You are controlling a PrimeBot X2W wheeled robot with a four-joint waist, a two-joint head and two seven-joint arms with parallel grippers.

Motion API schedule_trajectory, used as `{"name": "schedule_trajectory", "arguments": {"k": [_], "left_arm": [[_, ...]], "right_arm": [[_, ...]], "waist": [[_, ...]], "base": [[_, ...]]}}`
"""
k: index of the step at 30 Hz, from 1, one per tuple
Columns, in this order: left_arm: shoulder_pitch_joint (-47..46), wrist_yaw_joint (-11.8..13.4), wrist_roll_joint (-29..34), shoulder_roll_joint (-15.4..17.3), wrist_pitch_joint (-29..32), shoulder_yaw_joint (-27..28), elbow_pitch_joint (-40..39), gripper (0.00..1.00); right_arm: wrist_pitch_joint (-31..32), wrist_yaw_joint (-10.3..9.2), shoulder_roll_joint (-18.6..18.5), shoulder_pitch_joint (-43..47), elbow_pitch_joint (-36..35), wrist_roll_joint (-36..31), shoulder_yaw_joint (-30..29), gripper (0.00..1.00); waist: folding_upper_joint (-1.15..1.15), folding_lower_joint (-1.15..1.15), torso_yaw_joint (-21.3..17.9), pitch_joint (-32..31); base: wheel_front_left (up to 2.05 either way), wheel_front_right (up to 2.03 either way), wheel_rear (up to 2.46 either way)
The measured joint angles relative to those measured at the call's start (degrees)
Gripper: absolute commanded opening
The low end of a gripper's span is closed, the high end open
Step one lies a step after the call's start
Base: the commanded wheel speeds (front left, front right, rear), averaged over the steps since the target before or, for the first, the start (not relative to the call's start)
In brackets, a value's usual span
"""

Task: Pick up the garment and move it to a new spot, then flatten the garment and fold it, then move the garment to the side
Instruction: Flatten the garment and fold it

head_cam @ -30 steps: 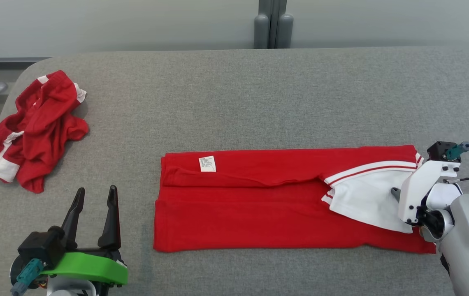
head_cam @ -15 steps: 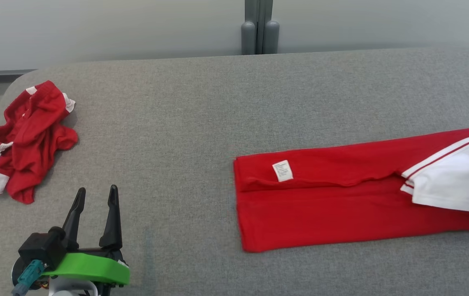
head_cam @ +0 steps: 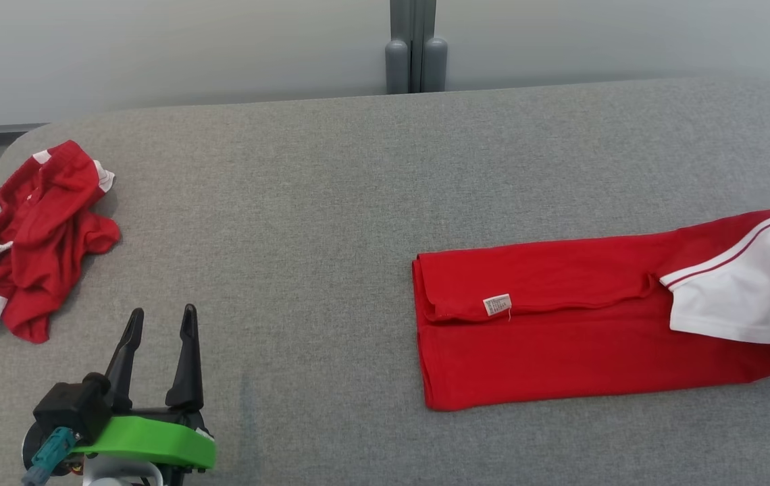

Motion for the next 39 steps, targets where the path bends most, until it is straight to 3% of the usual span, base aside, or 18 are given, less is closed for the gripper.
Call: {"name": "schedule_trajectory", "arguments": {"k": [7,13,22,27,33,34,35,36,39], "left_arm": [[0.14,0.0,0.0,0.2,0.0,-0.67,0.32,1.0],[0.14,0.0,-0.08,0.31,0.0,-1.59,0.64,1.0],[-0.06,0.0,-0.74,0.42,0.0,-2.72,0.85,1.0],[-0.62,0.0,-0.74,0.45,0.0,-3.43,0.86,1.0],[-1.19,0.0,-0.79,0.41,0.0,-3.93,1.04,1.0],[-1.19,0.0,-0.82,0.42,0.0,-3.89,1.07,1.0],[-1.19,0.0,-0.82,0.42,0.0,-3.83,1.05,1.0],[-1.19,0.0,-0.84,0.42,0.0,-3.78,1.05,1.0],[-1.19,0.0,-0.84,0.42,0.0,-3.42,1.05,1.0]], "right_arm": [[6.46,0.0,3.1,2.29,-11.93,1.69,9.66,0.0],[8.77,0.0,5.54,0.43,-13.11,3.93,19.42,0.0],[6.44,-0.01,12.3,-7.19,-2.81,7.31,31.4,0.0],[4.21,0.0,16.58,-11.29,5.76,8.58,34.23,0.0],[2.69,-0.01,17.64,-13.6,12.41,8.64,36.16,0.0],[2.44,-0.01,17.69,-13.8,13.13,8.76,36.46,0.05],[2.03,-0.01,17.73,-13.95,13.71,8.98,36.74,0.42],[1.51,-0.01,17.83,-14.12,14.12,9.4,36.78,1.0],[-0.54,-0.01,18.35,-14.79,13.6,11.28,36.86,1.0]], "waist": [[0.0,0.0,0.06,-0.56],[0.0,0.0,0.73,-0.69],[0.0,0.0,2.48,-0.25],[0.0,0.0,3.78,0.08],[0.0,0.0,5.52,0.6],[0.0,0.0,5.75,0.7],[0.0,0.0,5.92,0.81],[0.0,0.0,6.04,0.93],[0.0,0.0,6.04,1.05]], "base": [[0.0,0.0,0.0],[0.0,0.0,0.0],[0.0,0.0,0.0],[0.0,0.0,0.0],[0.0,0.0,0.0],[0.0,0.0,0.0],[0.0,0.0,0.0],[0.0,0.0,0.0],[0.0,0.0,0.0]]}}
